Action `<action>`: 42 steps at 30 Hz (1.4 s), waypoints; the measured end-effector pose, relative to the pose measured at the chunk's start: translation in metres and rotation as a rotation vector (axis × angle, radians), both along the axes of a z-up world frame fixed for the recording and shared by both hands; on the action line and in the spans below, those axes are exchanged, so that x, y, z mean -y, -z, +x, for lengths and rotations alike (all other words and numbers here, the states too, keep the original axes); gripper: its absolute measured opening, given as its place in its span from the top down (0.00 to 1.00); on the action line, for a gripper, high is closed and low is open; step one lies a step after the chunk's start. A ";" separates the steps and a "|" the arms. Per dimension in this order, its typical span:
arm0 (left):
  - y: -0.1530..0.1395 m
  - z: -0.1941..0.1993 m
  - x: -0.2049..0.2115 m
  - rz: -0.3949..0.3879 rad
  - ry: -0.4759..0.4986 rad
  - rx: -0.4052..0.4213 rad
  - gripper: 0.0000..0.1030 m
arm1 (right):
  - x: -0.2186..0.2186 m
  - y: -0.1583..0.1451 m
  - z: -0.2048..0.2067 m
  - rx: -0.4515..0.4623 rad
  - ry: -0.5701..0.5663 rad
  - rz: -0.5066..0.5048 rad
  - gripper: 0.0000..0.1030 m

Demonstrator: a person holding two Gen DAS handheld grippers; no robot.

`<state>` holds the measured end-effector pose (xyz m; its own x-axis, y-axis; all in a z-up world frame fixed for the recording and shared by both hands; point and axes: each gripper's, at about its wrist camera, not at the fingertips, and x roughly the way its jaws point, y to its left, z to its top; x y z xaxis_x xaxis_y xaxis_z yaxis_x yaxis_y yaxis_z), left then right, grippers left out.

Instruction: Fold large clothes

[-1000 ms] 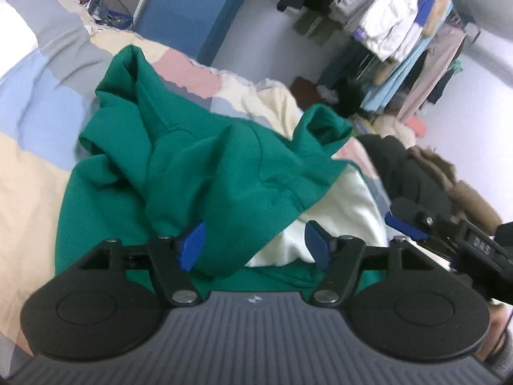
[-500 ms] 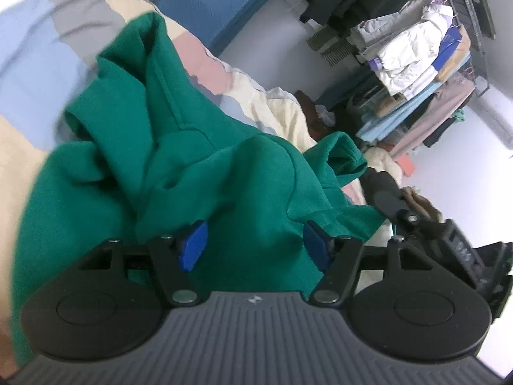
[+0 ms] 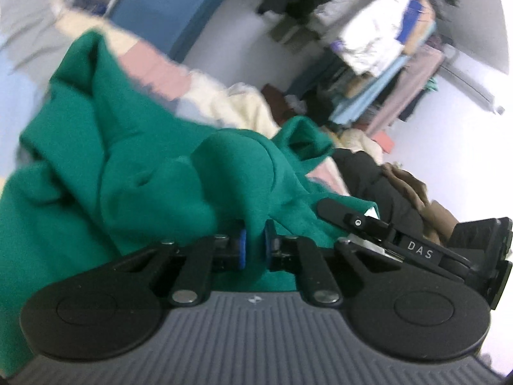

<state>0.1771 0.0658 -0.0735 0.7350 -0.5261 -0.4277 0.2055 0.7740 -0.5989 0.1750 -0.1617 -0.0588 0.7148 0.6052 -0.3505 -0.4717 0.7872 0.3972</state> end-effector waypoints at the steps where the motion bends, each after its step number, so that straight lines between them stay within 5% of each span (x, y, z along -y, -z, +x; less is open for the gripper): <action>1: -0.005 -0.005 0.001 0.002 0.010 0.011 0.89 | 0.003 -0.005 -0.007 0.021 -0.007 0.002 0.78; 8: -0.021 -0.046 0.017 0.115 0.081 0.000 0.89 | 0.008 -0.020 -0.056 0.082 -0.032 -0.095 0.78; 20: 0.020 -0.058 0.048 0.297 0.119 -0.216 0.88 | -0.013 0.029 -0.095 -0.207 -0.071 -0.344 0.76; 24: 0.009 -0.065 0.039 0.271 0.100 -0.179 0.80 | -0.004 0.020 -0.097 -0.211 -0.060 -0.263 0.62; 28: -0.005 -0.076 0.019 0.172 0.055 -0.133 0.58 | 0.009 0.005 -0.100 -0.183 -0.051 -0.168 0.45; 35: -0.031 -0.079 -0.001 0.041 -0.002 0.024 0.52 | 0.013 -0.014 -0.096 -0.052 -0.040 -0.044 0.44; 38: -0.025 -0.065 0.005 0.023 0.010 0.014 0.52 | 0.002 -0.009 -0.080 -0.061 -0.048 -0.038 0.45; 42: -0.009 -0.047 0.011 0.034 0.043 -0.026 0.54 | -0.017 0.007 -0.060 -0.098 -0.048 -0.123 0.59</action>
